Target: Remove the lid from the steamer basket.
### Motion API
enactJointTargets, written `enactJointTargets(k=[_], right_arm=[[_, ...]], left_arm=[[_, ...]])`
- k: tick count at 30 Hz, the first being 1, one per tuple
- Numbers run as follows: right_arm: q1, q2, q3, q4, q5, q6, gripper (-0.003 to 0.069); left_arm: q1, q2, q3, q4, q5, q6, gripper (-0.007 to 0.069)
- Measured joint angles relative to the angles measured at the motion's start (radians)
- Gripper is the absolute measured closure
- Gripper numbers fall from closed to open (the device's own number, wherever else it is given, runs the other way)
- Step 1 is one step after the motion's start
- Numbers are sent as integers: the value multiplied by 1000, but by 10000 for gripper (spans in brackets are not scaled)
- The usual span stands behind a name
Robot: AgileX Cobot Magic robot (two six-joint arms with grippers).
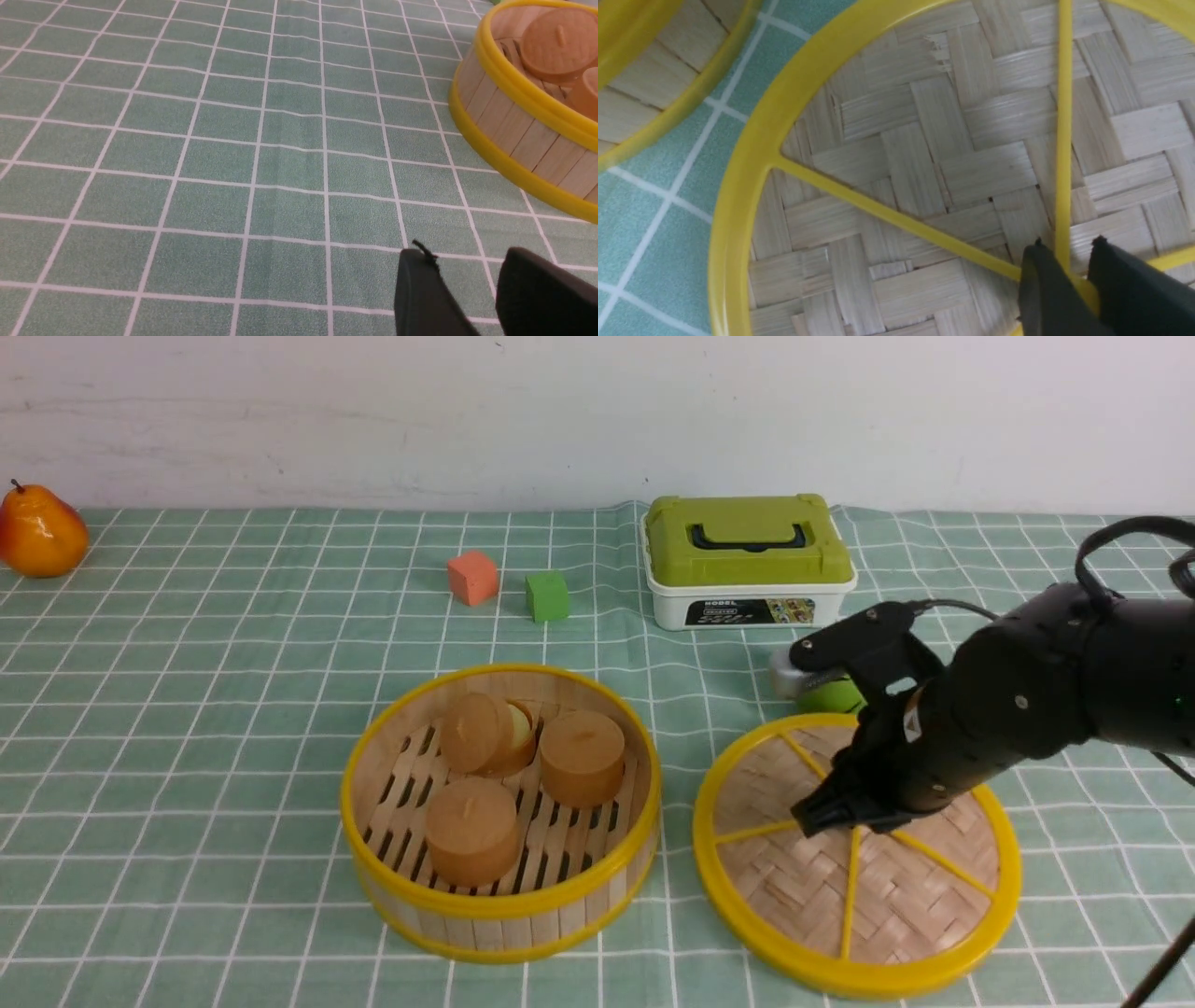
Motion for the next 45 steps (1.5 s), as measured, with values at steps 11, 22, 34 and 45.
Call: enactJointTargets(k=[11,22,34,45], right_arm=[[0,-161,-13,-15,92,23,239],[0,-727,84,-15,263,22,531],[0,-1233,359,-17,293,67,684],[0,-1353,377,-18,318,67,677]], left_arm=[[0,0,0,0,0,0,386],[0,0,0,0,0,0,386],[0,0,0,0,0,0,386],[0,0,0,0,0,0,386]])
